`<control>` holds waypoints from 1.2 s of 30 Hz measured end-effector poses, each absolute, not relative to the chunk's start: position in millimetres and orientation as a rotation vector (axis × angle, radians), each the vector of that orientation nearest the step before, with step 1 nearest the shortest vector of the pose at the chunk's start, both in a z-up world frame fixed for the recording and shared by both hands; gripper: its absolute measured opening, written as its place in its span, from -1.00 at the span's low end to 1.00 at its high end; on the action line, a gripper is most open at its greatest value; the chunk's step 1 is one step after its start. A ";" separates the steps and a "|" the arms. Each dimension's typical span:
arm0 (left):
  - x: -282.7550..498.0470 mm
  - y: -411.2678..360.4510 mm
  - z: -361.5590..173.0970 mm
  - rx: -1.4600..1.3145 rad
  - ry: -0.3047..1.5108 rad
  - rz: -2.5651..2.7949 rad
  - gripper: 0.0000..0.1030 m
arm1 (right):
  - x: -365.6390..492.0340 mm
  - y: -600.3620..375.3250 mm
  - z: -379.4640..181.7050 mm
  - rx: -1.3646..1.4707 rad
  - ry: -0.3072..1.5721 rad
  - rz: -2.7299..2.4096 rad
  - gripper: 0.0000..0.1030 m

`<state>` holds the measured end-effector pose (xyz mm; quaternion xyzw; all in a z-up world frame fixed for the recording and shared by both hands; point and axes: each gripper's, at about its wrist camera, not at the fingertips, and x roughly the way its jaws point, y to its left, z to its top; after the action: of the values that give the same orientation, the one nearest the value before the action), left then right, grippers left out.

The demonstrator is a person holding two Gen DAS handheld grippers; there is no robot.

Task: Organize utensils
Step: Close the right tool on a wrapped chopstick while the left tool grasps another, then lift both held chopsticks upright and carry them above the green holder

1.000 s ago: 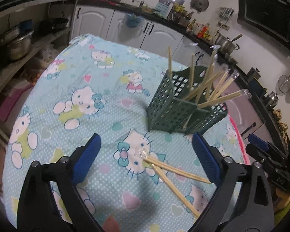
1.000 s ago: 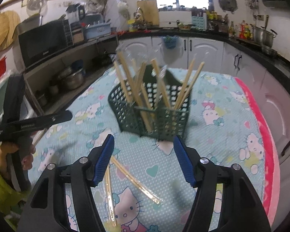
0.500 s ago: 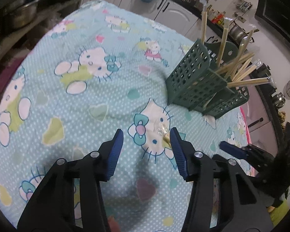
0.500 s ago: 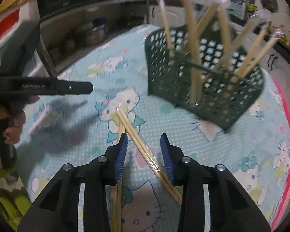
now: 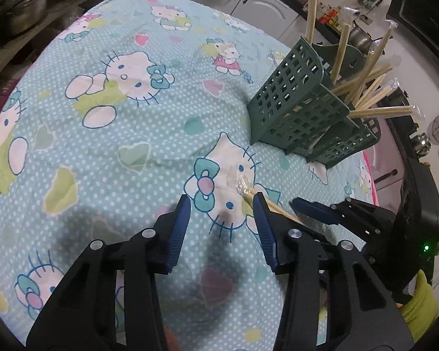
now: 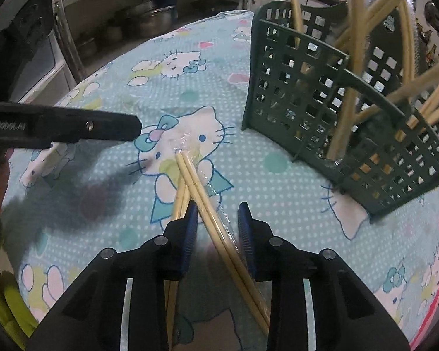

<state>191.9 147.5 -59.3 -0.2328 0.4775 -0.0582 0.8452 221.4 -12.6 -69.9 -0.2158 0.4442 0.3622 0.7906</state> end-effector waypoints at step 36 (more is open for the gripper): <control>258.1 107.1 -83.2 -0.427 1.186 -0.121 -0.76 | 241.5 -83.9 -24.3 -0.143 0.946 0.770 -0.88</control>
<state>258.1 107.1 -83.2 -0.1997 0.5540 -0.0567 0.8062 241.5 -83.9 -24.3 -0.0672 0.4440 0.3612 0.8172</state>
